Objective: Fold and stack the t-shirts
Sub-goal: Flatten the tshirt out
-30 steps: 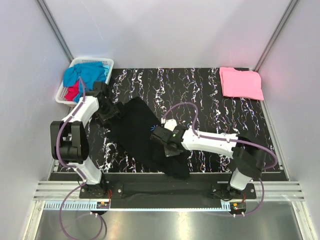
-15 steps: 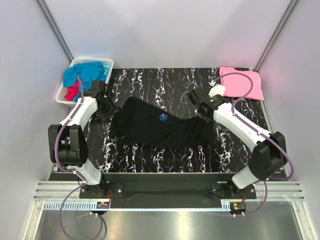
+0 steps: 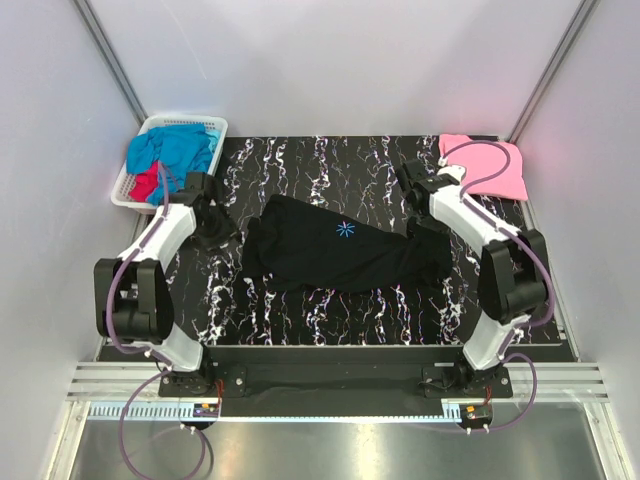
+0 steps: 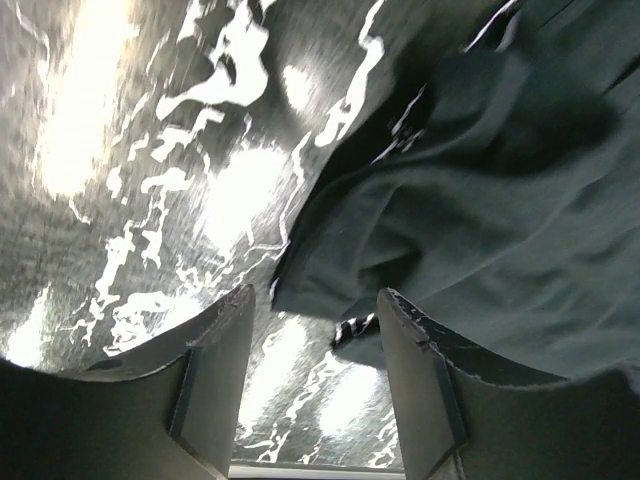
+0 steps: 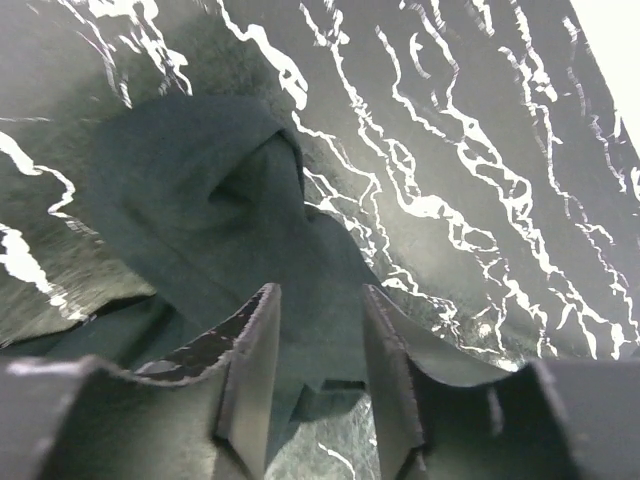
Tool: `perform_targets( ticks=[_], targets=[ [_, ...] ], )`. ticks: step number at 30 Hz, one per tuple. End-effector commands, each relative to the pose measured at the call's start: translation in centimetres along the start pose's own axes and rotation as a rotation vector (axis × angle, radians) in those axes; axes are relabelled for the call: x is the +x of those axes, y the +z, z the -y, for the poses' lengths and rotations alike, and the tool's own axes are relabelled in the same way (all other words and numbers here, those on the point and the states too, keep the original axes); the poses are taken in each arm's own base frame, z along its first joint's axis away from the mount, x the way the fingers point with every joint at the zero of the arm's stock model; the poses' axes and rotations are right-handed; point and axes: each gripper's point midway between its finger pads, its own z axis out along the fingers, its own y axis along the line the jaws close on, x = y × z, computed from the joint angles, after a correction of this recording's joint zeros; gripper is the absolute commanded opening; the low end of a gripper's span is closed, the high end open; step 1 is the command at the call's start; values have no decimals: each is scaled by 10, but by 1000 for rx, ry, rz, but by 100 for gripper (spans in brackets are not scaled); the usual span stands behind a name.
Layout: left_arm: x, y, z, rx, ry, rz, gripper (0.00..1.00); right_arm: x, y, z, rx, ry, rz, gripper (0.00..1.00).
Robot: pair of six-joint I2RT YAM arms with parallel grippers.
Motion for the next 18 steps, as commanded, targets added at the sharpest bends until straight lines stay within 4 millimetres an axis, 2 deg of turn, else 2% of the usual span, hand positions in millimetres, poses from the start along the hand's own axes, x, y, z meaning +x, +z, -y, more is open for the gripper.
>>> perform_targets(
  ticks=[1, 4, 7, 10, 11, 14, 18],
  targets=[
    [7, -4, -6, 0, -18, 32, 57, -40, -41, 17, -77, 124, 114, 46],
    [16, 3, -16, -35, -53, 32, 56, -50, -59, 25, -131, 147, 137, 47],
    [28, 9, -9, -7, -73, 6, 53, -45, -69, 23, -199, 141, 108, 47],
    [39, 15, -2, -32, -47, 1, 49, -27, -71, 21, -249, 133, 57, 46],
    [43, 17, 5, -27, -28, -5, 48, -15, -68, 19, -258, 121, 24, 45],
    [53, 29, 7, -46, -23, -36, 45, 6, -67, 16, -301, 97, -36, 45],
    [59, 38, 3, -67, -46, -51, 44, 21, -75, 18, -352, 87, -66, 44]
  ],
)
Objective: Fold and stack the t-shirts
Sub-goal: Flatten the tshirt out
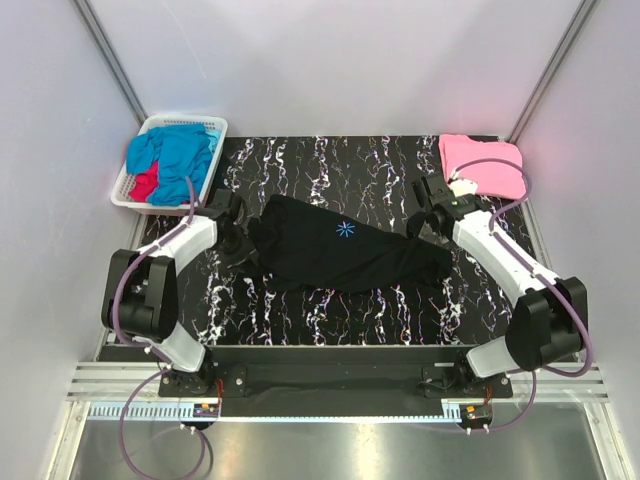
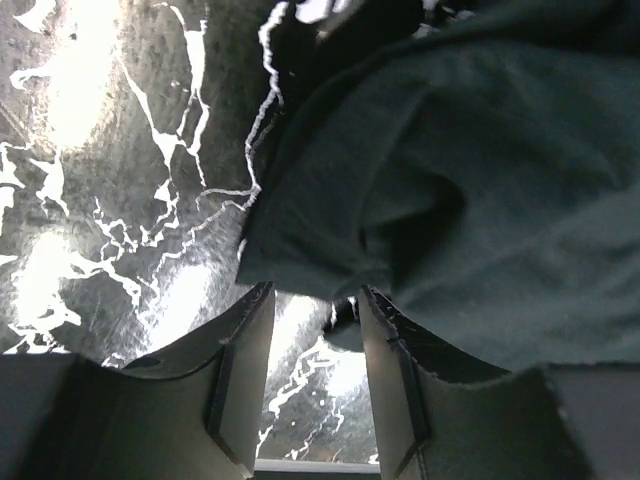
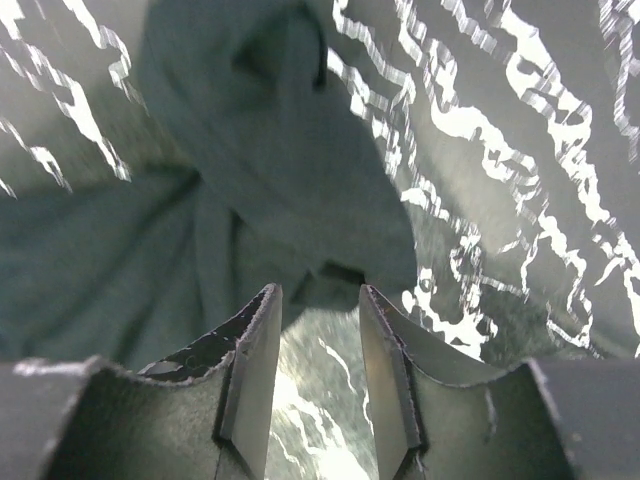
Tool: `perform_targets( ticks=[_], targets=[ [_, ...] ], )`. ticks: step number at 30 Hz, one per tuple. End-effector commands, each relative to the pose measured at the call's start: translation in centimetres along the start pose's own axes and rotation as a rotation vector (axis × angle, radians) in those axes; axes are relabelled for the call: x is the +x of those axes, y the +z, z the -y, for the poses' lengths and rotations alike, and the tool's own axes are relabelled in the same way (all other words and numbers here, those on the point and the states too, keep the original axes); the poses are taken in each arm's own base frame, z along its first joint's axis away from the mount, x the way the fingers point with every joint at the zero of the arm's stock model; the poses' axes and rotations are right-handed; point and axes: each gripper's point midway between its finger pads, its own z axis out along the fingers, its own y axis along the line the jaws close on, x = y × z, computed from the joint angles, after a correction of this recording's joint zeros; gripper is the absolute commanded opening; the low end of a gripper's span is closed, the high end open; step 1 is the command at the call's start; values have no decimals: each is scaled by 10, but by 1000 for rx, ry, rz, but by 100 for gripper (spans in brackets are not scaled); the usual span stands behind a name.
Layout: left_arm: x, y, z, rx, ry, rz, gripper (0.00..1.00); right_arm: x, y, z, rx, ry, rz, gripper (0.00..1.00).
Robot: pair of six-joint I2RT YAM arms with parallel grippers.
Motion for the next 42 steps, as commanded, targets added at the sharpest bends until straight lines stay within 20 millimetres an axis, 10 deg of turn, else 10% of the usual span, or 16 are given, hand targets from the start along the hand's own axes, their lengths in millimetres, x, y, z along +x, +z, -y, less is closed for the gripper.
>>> perform_targets(
  ticks=[1, 16, 21, 28, 42],
  targets=[
    [-10, 9, -8, -44, -48, 54, 44, 6, -18, -9, -110, 17, -16, 44],
    [0, 36, -7, -33, -54, 22, 42, 37, -37, -10, -253, 9, -107, 45],
    [-5, 34, 8, 15, -41, 15, 0, 64, -34, -3, -261, -7, -160, 44],
    [-19, -11, 33, 122, 5, 122, 0, 127, -24, -16, -300, -78, -266, 51],
    [-32, -127, 49, 290, 68, 320, 0, 151, -2, -62, -424, -53, -299, 65]
  ],
)
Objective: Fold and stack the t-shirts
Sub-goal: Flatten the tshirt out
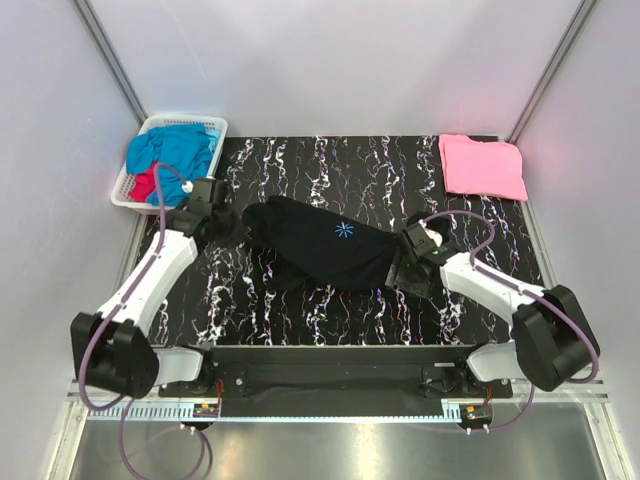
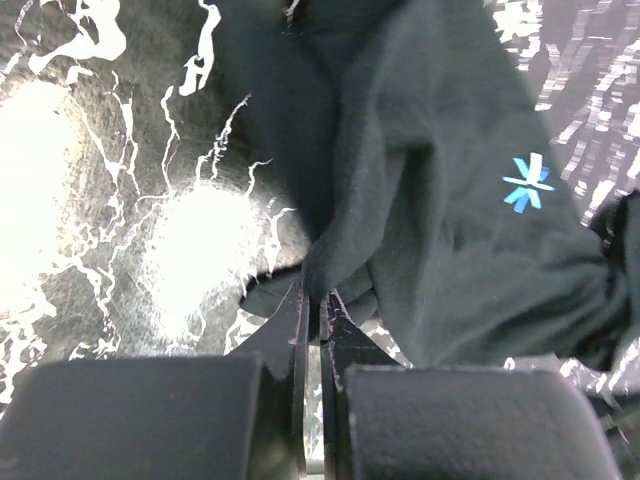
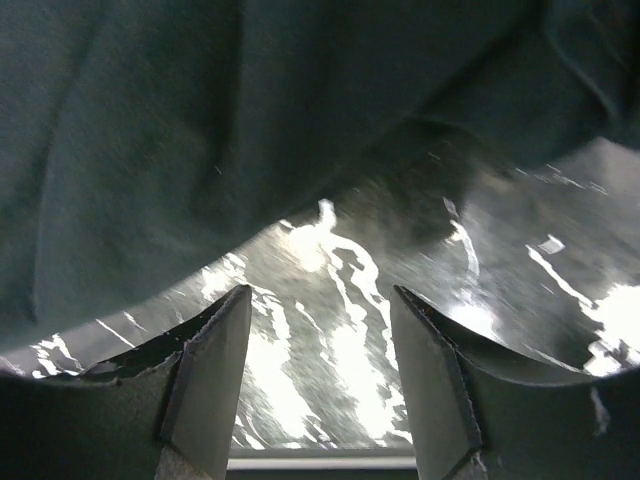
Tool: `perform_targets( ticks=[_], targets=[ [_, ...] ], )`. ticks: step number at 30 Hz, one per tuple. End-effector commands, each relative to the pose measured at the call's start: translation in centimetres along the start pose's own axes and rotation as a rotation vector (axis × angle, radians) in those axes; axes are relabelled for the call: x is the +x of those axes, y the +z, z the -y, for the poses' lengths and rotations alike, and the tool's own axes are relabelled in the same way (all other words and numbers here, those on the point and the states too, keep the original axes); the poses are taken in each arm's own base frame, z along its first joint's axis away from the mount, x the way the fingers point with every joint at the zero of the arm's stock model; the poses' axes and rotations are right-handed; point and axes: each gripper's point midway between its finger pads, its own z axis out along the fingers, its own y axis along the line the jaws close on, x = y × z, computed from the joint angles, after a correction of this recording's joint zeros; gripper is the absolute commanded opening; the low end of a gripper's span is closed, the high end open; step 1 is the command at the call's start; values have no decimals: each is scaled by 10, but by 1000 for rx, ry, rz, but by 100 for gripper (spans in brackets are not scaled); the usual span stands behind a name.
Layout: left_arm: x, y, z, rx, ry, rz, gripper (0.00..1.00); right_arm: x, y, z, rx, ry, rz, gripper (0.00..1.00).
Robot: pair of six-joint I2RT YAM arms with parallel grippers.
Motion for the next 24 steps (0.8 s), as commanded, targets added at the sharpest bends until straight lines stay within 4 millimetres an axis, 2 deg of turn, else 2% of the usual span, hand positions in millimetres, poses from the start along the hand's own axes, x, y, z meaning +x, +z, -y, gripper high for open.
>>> perform_targets(
  ticks=[1, 7, 12, 14, 16, 17, 18, 20, 22, 24],
  targets=[
    [-17, -36, 20, 84, 48, 70, 0, -13, 5, -31, -118, 15, 39, 64],
    [-30, -77, 50, 229, 144, 123, 0, -27, 19, -48, -128, -20, 61, 64],
    [-41, -94, 58, 261, 184, 175, 0, -36, 36, -58, -96, -47, 61, 61],
    [-46, -101, 61, 271, 199, 199, 0, -46, 41, -62, -79, -65, 81, 59],
    [-49, -107, 62, 277, 205, 217, 0, -60, 41, -68, -72, -79, 117, 48],
    [-51, -111, 63, 280, 209, 228, 0, -63, 45, -69, -62, -85, 120, 39],
    [-52, -113, 62, 275, 208, 234, 0, -68, 45, -70, -52, -89, 136, 19],
    [-53, -116, 62, 275, 210, 244, 0, -77, 44, -76, -50, -97, 153, 0],
    [-55, -121, 60, 267, 209, 259, 0, -81, 42, -78, -39, -98, 157, 0],
    [-56, -127, 57, 255, 210, 270, 0, -87, 31, -76, -31, -97, 184, 0]
  ],
)
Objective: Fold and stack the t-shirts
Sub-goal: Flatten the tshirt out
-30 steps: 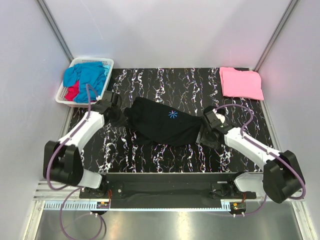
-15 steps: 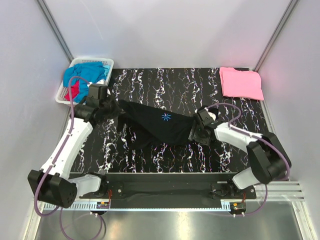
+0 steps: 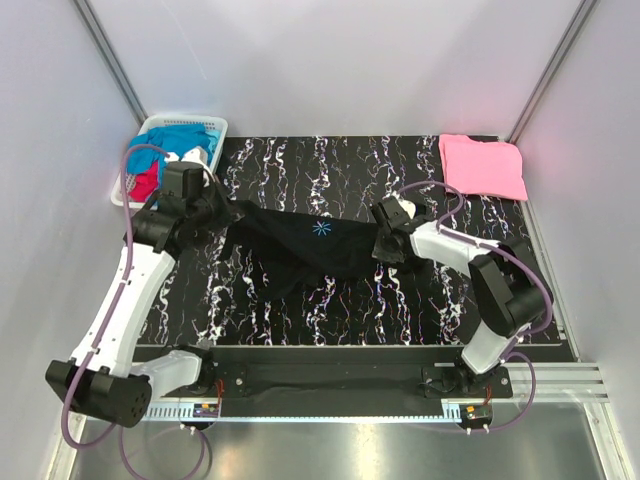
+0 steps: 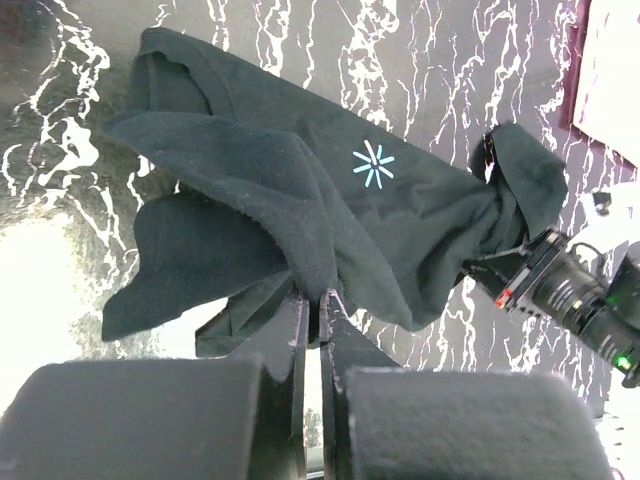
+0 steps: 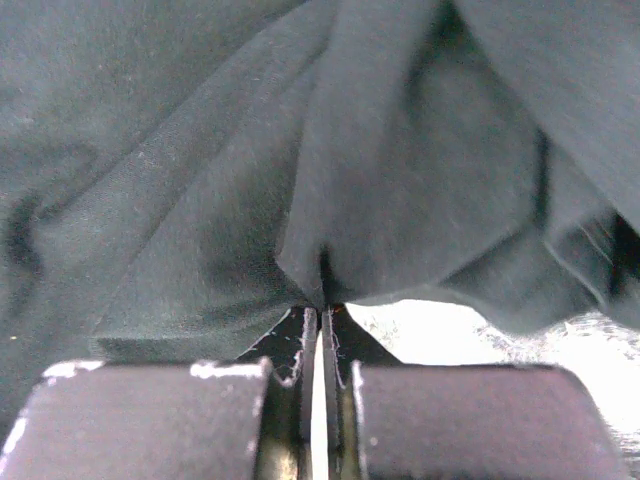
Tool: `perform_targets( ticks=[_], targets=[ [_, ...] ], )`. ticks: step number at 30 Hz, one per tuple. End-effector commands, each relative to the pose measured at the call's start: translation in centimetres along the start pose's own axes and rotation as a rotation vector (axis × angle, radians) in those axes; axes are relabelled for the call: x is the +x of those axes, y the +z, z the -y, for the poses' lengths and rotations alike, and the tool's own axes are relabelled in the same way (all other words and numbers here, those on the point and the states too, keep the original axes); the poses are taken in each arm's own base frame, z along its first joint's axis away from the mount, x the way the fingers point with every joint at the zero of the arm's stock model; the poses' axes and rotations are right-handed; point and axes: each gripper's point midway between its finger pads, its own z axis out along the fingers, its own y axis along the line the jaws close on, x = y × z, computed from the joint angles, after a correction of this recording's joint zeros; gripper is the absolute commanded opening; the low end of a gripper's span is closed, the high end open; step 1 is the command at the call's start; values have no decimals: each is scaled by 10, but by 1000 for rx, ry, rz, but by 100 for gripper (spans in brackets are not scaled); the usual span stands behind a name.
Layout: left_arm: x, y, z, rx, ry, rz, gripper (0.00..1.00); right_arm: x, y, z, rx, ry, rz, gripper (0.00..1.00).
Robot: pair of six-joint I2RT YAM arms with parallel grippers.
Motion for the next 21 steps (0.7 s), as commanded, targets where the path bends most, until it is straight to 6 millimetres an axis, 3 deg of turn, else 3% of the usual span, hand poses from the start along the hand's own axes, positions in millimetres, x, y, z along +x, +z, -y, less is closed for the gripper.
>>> perform_targets(
  ticks=[1, 7, 14, 21],
  targets=[
    [-25, -28, 11, 29, 35, 103, 0, -31, -21, -7, 11, -17, 112, 0],
    [-37, -53, 17, 39, 45, 151, 0, -63, -99, 4, -2, -11, 262, 0],
    [-51, -89, 15, 14, 55, 222, 0, -78, -194, 34, 2, 5, 388, 0],
    [-58, -134, 25, 61, 73, 282, 0, -78, -256, 45, -72, 35, 435, 0]
  ],
)
